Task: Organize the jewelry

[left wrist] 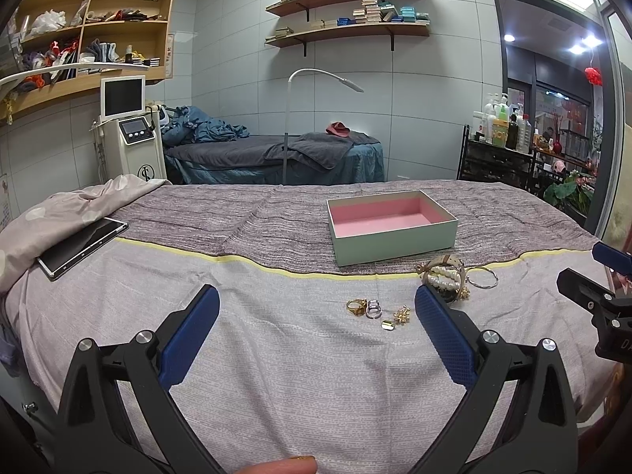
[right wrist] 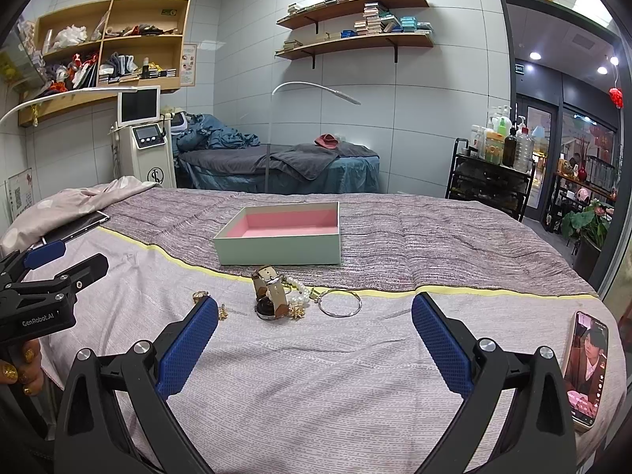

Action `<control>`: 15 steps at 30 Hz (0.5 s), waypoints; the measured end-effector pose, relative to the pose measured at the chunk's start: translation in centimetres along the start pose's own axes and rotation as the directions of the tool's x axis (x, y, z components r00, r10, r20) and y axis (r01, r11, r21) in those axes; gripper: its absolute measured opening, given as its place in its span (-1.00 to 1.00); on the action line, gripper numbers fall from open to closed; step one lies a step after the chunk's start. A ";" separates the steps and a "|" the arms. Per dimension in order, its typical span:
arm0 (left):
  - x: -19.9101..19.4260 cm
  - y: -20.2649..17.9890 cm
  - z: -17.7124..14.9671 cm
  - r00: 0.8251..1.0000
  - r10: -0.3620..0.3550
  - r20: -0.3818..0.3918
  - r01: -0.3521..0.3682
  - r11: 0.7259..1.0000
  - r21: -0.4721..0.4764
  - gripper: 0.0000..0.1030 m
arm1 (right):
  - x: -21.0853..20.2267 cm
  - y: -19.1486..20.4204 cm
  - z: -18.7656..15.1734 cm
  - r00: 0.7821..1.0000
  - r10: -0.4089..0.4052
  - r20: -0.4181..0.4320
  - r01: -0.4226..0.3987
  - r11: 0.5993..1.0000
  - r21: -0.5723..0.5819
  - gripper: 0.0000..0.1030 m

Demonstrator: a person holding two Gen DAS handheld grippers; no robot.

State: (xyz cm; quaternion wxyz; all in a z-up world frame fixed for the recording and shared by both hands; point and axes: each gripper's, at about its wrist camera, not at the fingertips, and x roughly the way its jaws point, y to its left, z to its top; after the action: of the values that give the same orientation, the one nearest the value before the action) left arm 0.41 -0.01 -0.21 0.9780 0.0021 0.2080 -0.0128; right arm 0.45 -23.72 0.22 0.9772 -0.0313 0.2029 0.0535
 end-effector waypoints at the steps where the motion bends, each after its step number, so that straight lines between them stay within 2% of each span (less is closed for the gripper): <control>1: 0.0 0.0 0.0 1.000 0.000 -0.001 0.000 1.000 0.001 0.90 | 0.0 0.0 0.0 1.000 0.000 -0.001 0.000 1.000 0.000 0.87; 10: 0.9 0.0 -0.3 0.999 -0.030 -0.042 0.030 1.000 0.006 0.90 | 1.3 0.4 -0.7 0.999 0.013 -0.037 -0.014 1.000 -0.019 0.87; 15: 2.6 0.2 -0.6 0.987 -0.086 -0.132 0.086 0.996 -0.011 0.90 | 2.2 0.1 -0.8 0.998 0.021 -0.066 -0.022 0.999 -0.025 0.87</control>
State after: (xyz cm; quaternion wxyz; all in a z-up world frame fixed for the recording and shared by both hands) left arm 2.57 0.13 -1.80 0.9606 -0.0088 0.2723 -0.0542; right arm 2.13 -23.43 -1.37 0.9689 -0.0435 0.2347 0.0656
